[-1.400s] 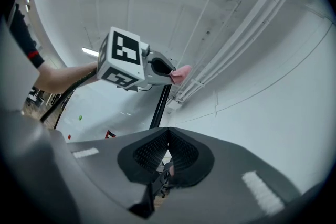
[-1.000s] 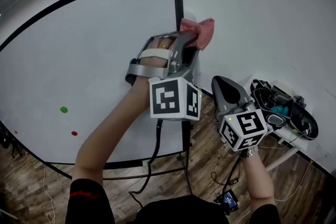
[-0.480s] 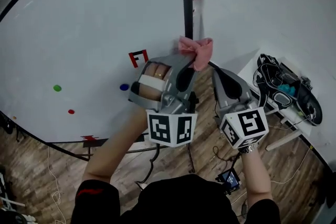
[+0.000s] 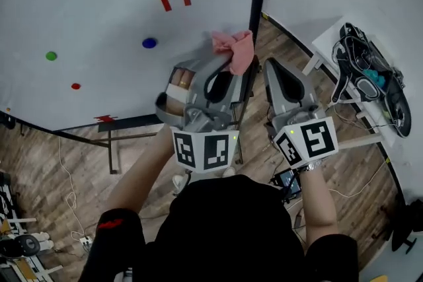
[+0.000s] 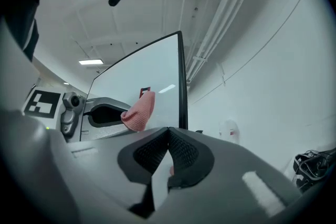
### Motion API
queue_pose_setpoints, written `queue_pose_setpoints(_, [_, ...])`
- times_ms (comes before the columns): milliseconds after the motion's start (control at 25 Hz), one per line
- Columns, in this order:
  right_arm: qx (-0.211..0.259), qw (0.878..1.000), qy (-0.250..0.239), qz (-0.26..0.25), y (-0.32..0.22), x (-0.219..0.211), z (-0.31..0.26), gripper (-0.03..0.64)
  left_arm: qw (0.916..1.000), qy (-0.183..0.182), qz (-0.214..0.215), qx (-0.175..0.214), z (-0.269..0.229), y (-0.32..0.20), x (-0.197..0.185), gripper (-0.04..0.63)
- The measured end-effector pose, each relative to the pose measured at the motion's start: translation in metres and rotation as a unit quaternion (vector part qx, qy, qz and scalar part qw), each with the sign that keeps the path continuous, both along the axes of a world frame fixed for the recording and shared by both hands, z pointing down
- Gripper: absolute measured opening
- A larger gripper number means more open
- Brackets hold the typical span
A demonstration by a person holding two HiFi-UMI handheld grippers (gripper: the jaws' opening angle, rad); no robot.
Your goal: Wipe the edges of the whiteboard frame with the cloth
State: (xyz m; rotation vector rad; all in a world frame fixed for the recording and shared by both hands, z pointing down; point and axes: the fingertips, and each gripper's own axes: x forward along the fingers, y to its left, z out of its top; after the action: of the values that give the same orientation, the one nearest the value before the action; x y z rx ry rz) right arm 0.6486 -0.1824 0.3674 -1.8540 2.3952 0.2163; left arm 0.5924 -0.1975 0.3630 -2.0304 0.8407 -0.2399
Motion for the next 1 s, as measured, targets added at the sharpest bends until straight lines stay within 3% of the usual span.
queue_pose_setpoints(240, [-0.034,0.999,-0.001,-0.028,0.003,-0.018,0.046,0.002,0.9974,0.02,-0.023,-0.065,0.057,0.007,-0.023,0.044])
queue_pose_setpoints(400, [-0.044,0.998,0.003,-0.044,0.004,-0.02,0.069,0.002,0.993,0.052,-0.032,-0.101,0.081,0.007,-0.032,0.044])
queue_pose_setpoints(640, [-0.075,0.995,-0.002,-0.068,0.006,-0.04,0.106,0.002,0.9769,0.114,-0.018,-0.18,0.112,0.01,-0.063,0.044])
queue_pose_setpoints(1000, [-0.102,0.992,-0.018,-0.078,0.006,-0.07,0.147,0.002,0.958,0.14,-0.041,-0.247,0.169,0.025,-0.101,0.044])
